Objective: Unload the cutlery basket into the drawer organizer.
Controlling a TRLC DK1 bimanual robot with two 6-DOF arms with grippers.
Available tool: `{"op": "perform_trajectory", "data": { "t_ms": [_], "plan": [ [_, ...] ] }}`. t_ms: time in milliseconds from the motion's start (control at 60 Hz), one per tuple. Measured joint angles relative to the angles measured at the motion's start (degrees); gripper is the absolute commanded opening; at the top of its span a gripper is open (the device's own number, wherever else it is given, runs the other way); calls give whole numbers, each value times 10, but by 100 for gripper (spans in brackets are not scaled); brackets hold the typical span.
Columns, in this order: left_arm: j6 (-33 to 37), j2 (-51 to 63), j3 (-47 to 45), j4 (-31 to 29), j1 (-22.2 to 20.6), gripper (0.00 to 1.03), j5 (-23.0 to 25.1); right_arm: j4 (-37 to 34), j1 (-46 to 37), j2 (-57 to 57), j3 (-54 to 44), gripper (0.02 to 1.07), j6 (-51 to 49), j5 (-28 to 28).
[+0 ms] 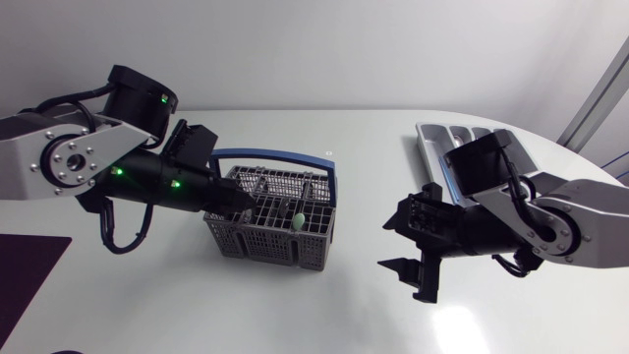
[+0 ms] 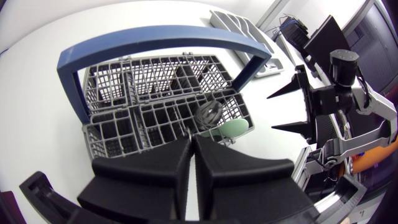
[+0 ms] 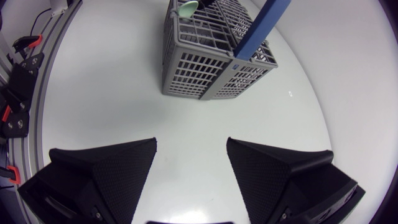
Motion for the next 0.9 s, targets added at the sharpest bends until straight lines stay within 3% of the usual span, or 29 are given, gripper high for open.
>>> {"op": "perform_trajectory", "data": {
  "t_ms": [900],
  "plan": [
    [-22,-120,31,-50,-3,4,-2,-50,25,-91,0,83,8,2]
  ]
}}
